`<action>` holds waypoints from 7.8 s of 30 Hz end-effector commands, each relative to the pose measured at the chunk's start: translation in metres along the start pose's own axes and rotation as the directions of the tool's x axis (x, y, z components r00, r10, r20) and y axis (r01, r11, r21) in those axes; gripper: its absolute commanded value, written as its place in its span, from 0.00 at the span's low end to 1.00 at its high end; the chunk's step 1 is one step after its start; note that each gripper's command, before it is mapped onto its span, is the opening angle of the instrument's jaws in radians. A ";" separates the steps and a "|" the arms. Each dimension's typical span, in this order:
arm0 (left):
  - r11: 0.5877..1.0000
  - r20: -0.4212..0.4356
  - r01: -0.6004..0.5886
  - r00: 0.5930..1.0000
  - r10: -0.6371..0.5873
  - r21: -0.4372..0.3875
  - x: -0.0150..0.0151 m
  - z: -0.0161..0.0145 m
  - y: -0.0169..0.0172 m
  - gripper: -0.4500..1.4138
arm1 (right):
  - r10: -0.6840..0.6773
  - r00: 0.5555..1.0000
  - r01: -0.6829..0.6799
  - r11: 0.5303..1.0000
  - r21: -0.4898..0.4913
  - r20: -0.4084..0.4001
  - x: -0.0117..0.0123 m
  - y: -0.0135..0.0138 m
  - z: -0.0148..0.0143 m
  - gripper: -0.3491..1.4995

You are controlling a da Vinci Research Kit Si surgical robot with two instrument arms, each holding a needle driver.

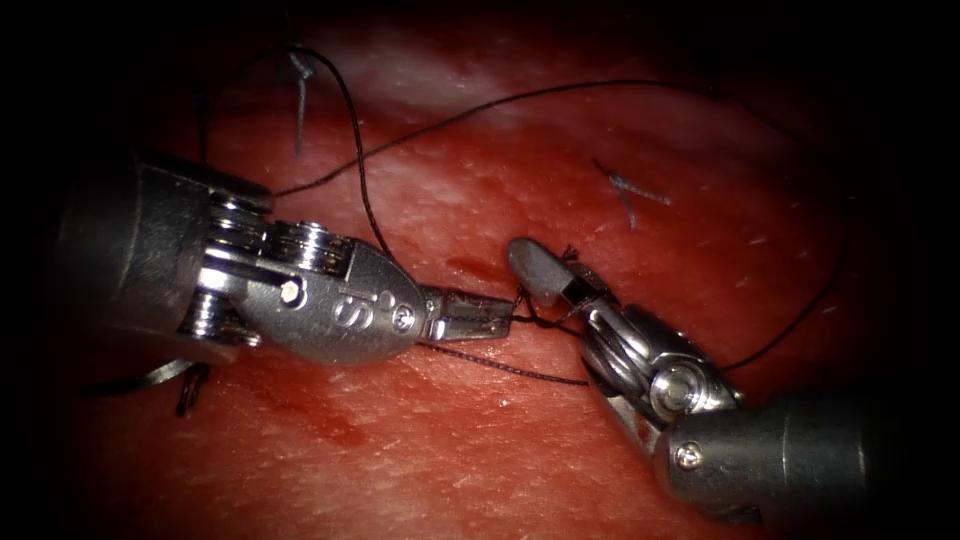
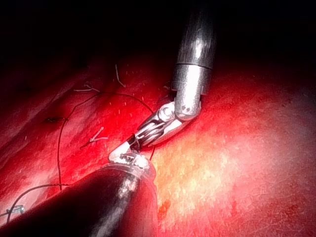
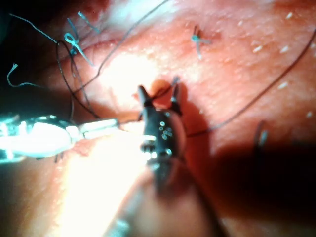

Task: Wound Closure

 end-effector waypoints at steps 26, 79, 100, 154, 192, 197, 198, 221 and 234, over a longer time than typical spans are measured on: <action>1.000 -0.008 -0.006 1.000 0.006 -0.005 -0.0002 0.0005 0.0006 0.00 | -0.220 0.971 0.202 0.966 -0.164 -0.098 -0.0006 0.0002 0.0028 0.00; 0.964 -0.051 0.259 0.965 -0.256 0.059 -0.0053 0.0089 -0.0227 0.00 | -0.544 0.823 0.545 0.837 -0.041 -0.165 -0.0031 -0.0052 -0.0020 0.00; 0.962 0.010 0.164 0.985 -0.170 0.216 -0.0069 0.0108 -0.0250 0.00 | -0.579 0.800 0.583 0.812 -0.026 -0.157 -0.0061 -0.0051 -0.0044 0.00; 0.884 -0.018 0.200 0.977 -0.212 0.424 -0.0059 0.0130 -0.0285 0.00 | -0.677 0.722 0.688 0.724 0.052 -0.144 -0.0088 -0.0046 -0.0074 0.26; 0.949 -0.050 0.223 0.975 -0.217 0.222 0.0067 -0.0057 -0.0184 0.00 | -0.681 0.723 0.666 0.641 0.383 -0.116 0.0027 -0.0038 -0.0016 0.90; 0.953 -0.046 0.208 0.978 -0.203 0.222 0.0080 -0.0069 -0.0176 0.00 | -0.689 0.717 0.657 0.619 0.429 -0.103 0.0027 -0.0043 0.0008 0.87; 0.952 -0.048 0.210 0.978 -0.204 0.223 0.0082 -0.0070 -0.0176 0.00 | -0.692 0.714 0.658 0.616 0.433 -0.102 0.0027 -0.0044 0.0011 0.88; 0.954 -0.048 0.193 0.981 -0.187 0.229 0.0098 -0.0078 -0.0164 0.00 | -0.755 0.648 0.720 0.564 0.403 -0.101 0.0013 -0.0060 0.0044 0.79; 0.956 -0.047 0.184 0.983 -0.178 0.229 0.0102 -0.0082 -0.0152 0.00 | -0.738 0.641 0.762 0.580 0.289 -0.210 0.0038 -0.0070 0.0031 0.00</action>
